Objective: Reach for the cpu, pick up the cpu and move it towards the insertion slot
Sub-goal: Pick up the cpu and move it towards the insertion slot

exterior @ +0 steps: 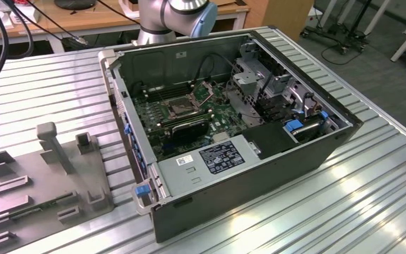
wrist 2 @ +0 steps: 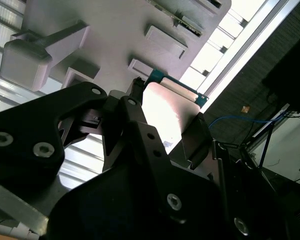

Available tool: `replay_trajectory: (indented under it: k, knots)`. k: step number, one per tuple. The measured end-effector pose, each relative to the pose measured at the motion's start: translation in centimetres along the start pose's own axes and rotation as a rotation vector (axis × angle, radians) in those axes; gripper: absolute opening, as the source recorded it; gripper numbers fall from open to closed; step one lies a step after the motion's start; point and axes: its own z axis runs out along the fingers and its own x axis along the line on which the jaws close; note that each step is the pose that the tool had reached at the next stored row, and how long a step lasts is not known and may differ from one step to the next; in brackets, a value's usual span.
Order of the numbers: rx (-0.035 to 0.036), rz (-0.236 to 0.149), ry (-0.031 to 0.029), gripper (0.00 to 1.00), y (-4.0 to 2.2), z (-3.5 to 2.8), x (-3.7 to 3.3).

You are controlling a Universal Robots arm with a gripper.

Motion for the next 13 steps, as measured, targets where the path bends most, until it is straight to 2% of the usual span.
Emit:
replay_trajectory:
  k: [13]
  knots:
    - [-0.0002,0.000,0.0000,0.55,0.02,-0.55,0.00]
